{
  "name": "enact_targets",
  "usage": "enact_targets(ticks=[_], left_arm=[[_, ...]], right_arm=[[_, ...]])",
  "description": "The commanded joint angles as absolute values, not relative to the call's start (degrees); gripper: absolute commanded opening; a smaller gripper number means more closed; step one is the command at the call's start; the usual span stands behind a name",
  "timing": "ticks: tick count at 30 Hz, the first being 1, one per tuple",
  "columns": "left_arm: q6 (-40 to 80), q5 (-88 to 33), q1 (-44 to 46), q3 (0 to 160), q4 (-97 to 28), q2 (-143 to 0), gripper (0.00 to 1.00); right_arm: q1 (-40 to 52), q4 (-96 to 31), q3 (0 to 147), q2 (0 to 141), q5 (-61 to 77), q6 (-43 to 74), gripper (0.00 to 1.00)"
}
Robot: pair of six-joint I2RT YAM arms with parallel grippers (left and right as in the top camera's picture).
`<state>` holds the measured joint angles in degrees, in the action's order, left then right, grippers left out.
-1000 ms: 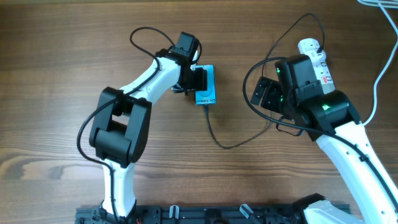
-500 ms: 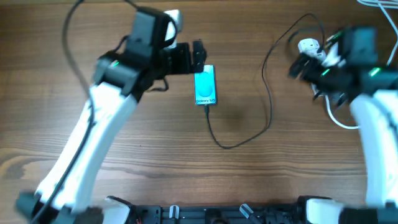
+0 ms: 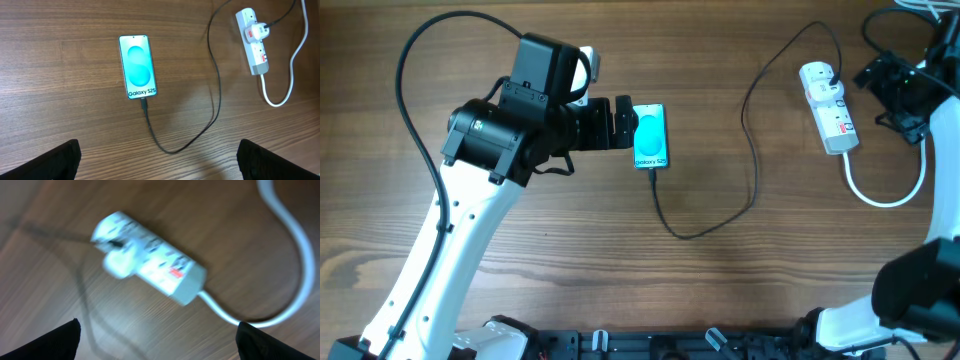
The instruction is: Plug charger to phone and switch on socket
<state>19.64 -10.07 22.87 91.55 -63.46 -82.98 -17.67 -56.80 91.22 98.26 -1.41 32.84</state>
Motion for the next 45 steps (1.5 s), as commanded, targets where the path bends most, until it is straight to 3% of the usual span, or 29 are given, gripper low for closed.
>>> enact_targets(ticks=[1, 8, 18, 45], left_arm=[[20.1, -9.5, 22.6, 91.4, -63.5, -82.7, 1.0], [20.1, -9.5, 22.6, 91.4, -63.5, -82.7, 1.0], [20.1, -9.5, 22.6, 91.4, -63.5, -82.7, 1.0], [20.1, -9.5, 22.6, 91.4, -63.5, -82.7, 1.0]], right_arm=[[-17.7, -54.3, 92.2, 102.9, -11.6, 41.7, 1.0], [-19.1, -50.1, 92.2, 109.6, -11.3, 41.3, 1.0], [-23.6, -46.7, 92.2, 118.6, 0.0, 37.4, 1.0], [-22.3, -42.1, 92.2, 124.6, 6.1, 36.2, 1.0]])
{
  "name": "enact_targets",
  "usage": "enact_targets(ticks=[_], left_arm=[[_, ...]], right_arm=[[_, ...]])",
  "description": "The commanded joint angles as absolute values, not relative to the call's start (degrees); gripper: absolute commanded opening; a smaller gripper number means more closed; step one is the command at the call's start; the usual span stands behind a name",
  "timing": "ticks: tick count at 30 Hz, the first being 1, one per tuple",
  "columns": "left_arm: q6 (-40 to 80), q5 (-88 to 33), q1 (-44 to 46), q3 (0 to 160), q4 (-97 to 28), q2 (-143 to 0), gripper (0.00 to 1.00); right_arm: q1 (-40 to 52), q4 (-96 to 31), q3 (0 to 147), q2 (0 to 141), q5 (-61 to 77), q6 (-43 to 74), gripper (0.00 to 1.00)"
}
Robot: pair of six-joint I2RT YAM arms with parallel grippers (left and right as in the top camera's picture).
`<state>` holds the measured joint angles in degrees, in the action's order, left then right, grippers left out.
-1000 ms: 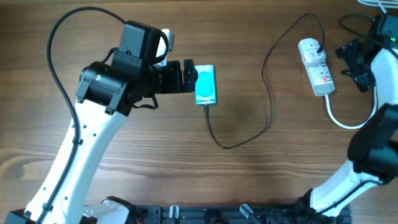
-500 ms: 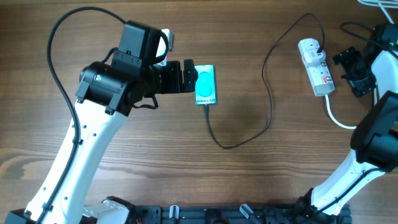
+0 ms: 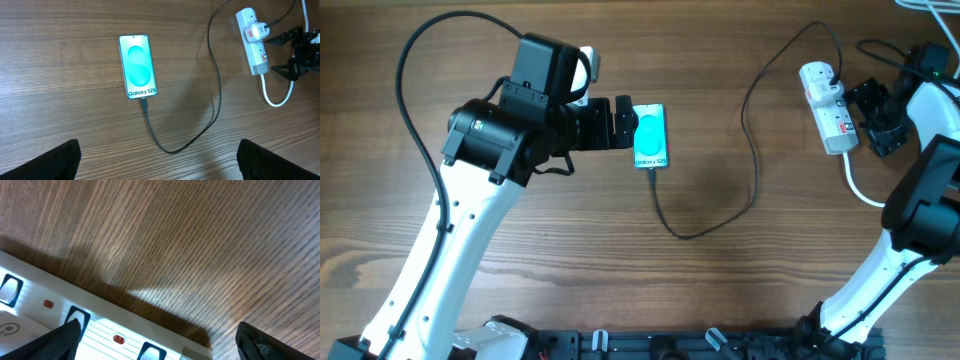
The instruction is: Plug charger to phone and switch on socket
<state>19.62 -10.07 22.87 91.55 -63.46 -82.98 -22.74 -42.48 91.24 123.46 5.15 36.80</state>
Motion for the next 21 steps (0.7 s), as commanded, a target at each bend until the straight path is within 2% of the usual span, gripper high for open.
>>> enact_targets(ticks=[1, 21], left_arm=[[20.1, -9.5, 22.6, 91.4, -63.5, -82.7, 1.0], [20.1, -9.5, 22.6, 91.4, -63.5, -82.7, 1.0]], right_arm=[[-22.3, -42.0, 92.2, 124.7, 6.1, 36.2, 0.99], [-21.5, -40.3, 92.2, 126.3, 6.1, 37.6, 0.99]])
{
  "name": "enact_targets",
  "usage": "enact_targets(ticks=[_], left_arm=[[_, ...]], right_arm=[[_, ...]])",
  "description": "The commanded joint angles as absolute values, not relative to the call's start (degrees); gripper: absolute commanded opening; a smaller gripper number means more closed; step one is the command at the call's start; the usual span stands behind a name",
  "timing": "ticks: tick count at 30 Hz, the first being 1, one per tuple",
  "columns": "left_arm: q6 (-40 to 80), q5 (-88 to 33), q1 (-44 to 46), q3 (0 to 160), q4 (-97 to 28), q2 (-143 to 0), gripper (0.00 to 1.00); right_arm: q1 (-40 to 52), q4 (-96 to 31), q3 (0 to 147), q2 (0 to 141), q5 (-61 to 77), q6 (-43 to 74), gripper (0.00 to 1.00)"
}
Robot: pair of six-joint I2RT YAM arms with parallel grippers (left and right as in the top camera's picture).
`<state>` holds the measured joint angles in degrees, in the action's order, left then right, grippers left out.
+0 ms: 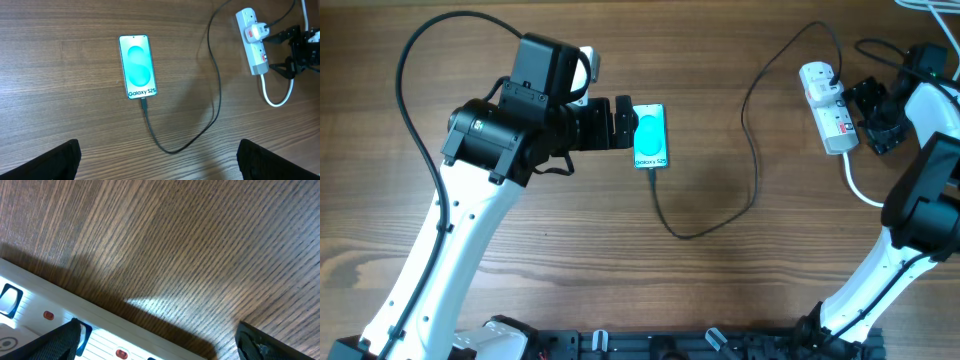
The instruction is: Plug charger to phone and switch on socket
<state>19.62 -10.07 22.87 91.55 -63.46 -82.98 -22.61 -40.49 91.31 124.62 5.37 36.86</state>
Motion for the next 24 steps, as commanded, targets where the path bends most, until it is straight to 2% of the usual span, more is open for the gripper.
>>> enact_targets(ticks=[1, 24], left_arm=[[20.1, -9.5, 22.6, 91.4, -63.5, -82.7, 1.0], [20.1, -9.5, 22.6, 91.4, -63.5, -82.7, 1.0]], right_arm=[[-21.2, -40.2, 92.2, 126.3, 6.1, 37.6, 0.99], [-19.2, -41.2, 92.2, 126.3, 6.0, 34.5, 0.99]])
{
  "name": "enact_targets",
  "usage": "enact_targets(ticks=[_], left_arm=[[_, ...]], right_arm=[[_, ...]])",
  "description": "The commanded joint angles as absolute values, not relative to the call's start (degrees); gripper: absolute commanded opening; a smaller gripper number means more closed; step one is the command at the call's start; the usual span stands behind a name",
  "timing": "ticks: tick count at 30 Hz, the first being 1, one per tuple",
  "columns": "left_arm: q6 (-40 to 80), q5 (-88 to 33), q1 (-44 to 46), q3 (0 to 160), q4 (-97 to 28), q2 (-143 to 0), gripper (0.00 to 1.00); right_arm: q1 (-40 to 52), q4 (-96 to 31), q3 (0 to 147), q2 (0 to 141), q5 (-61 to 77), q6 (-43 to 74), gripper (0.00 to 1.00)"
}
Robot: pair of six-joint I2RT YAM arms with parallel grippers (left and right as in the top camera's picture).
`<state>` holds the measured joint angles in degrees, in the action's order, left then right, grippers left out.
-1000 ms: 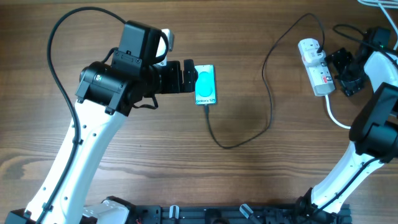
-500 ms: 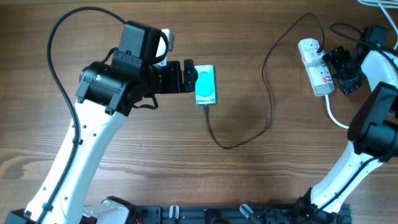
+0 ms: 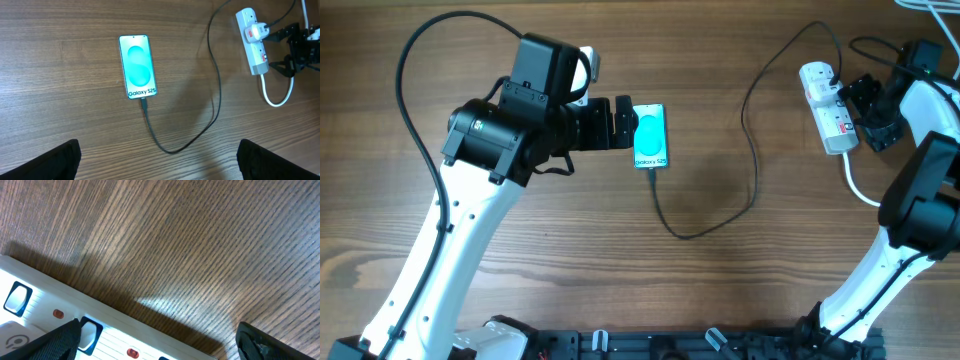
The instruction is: Plug charger to phone and switch on socket
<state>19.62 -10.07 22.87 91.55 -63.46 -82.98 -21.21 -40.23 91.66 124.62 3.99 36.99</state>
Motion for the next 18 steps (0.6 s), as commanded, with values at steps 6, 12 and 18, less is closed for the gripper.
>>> enact_targets(ticks=[6, 12, 18], left_arm=[[20.1, -9.5, 22.6, 91.4, -63.5, -82.7, 1.0], [20.1, -9.5, 22.6, 91.4, -63.5, -82.7, 1.0], [20.1, -9.5, 22.6, 91.4, -63.5, -82.7, 1.0]], right_arm=[[-18.6, -41.6, 92.2, 126.3, 5.9, 34.4, 0.99], [-18.2, -41.7, 92.2, 126.7, 5.9, 33.5, 1.0], [-18.2, -42.6, 92.2, 128.1, 5.9, 33.4, 0.99]])
